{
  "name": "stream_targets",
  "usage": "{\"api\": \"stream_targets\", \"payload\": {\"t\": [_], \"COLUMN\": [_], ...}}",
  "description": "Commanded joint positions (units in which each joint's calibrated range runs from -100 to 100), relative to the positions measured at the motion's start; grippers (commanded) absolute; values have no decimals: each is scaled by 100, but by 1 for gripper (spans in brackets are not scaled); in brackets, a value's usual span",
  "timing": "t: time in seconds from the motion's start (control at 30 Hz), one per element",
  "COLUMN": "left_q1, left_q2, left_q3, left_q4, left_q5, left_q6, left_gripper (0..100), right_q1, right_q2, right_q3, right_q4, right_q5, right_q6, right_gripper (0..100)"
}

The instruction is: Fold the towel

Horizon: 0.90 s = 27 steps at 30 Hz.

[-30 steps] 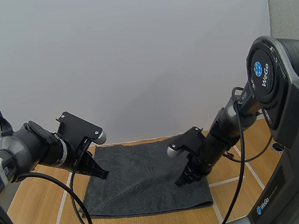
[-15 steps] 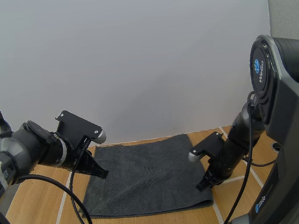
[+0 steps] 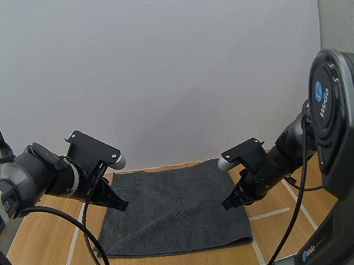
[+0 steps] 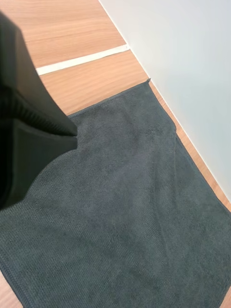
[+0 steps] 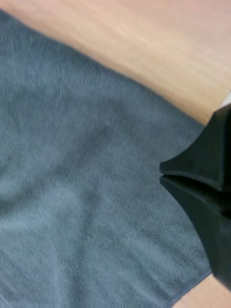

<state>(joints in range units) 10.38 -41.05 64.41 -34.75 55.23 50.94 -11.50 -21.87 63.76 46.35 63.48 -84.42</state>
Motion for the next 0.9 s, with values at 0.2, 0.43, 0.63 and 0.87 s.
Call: {"api": "stream_targets", "payload": {"t": [0.2, 0.43, 0.63, 0.87], "left_q1": [-8, -8, -8, -8], "left_q2": [-49, -49, -49, -49], "left_q3": [20, 20, 20, 20], "left_q4": [-146, -146, -146, -146], "left_q5": [-6, -22, -22, -22], "left_q6": [-43, -45, -55, -55], "left_gripper": [0, 0, 0, 0], "right_q1": [526, 554, 501, 5], "right_q2": [913, 1604, 1755, 1742], "right_q3": [-31, -31, -31, -31], "right_q4": [475, 454, 130, -314], "right_q5": [-1012, -1776, -2070, -2070], "right_q6": [-97, -196, -171, -171], "right_gripper": [0, 0, 0, 0]}}
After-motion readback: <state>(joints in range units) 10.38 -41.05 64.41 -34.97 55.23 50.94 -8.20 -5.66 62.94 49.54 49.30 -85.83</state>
